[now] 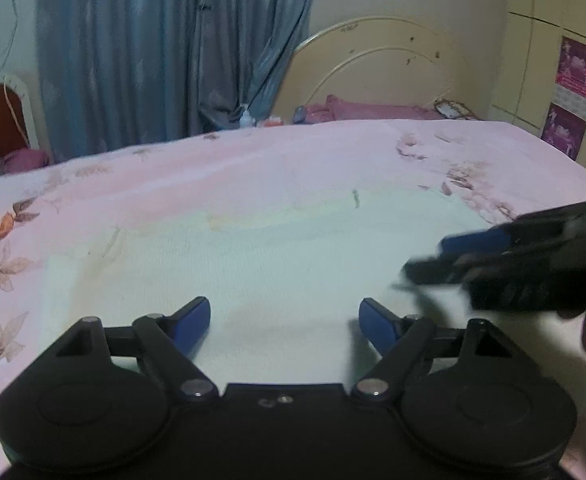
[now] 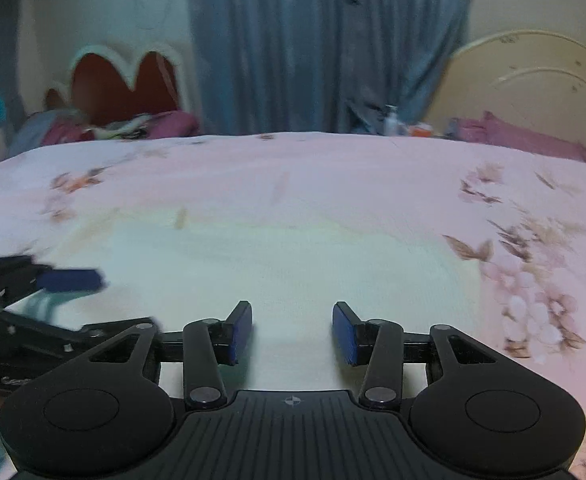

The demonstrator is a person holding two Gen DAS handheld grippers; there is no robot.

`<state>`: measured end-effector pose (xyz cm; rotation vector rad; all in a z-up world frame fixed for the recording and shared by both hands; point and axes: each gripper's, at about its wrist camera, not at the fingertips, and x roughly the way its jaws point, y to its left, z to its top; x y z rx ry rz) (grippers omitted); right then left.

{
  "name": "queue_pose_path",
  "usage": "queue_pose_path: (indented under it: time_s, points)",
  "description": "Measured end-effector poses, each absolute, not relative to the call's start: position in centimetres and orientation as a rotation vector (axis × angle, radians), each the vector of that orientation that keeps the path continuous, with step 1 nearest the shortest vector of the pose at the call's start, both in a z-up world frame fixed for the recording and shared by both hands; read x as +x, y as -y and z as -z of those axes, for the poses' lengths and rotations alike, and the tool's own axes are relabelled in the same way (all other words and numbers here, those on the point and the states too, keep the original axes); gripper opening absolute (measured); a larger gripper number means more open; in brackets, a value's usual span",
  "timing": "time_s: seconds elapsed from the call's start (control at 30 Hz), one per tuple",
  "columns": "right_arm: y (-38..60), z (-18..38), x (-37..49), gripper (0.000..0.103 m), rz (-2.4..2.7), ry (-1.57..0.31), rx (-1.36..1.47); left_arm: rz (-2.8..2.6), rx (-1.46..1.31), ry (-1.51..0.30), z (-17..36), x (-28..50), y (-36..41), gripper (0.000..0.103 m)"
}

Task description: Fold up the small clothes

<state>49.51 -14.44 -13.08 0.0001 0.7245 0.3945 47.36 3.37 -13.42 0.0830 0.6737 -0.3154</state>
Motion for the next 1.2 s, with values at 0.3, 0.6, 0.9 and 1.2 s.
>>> queue_pose_path:
  time_s: [0.3,0.6,0.9,1.2]
  points:
    - [18.9,14.6,47.9,0.045,-0.239,-0.745,-0.054,0.218,0.067,-0.69,14.4,44.6,-7.5,0.08]
    - [15.9,12.9,44.3,0.045,-0.359,-0.742,-0.006,0.255,-0.002,-0.71,13.7,42.0,-5.4,0.077]
    - [14.6,13.4,40.1,0.045,-0.378,-0.774,-0.022,0.229,-0.058,-0.716,13.7,37.4,-6.1,0.076]
    - [12.0,14.8,37.9,0.044,-0.445,-0.81,-0.068,0.216,0.001,-0.764,14.3,35.5,-4.3,0.069]
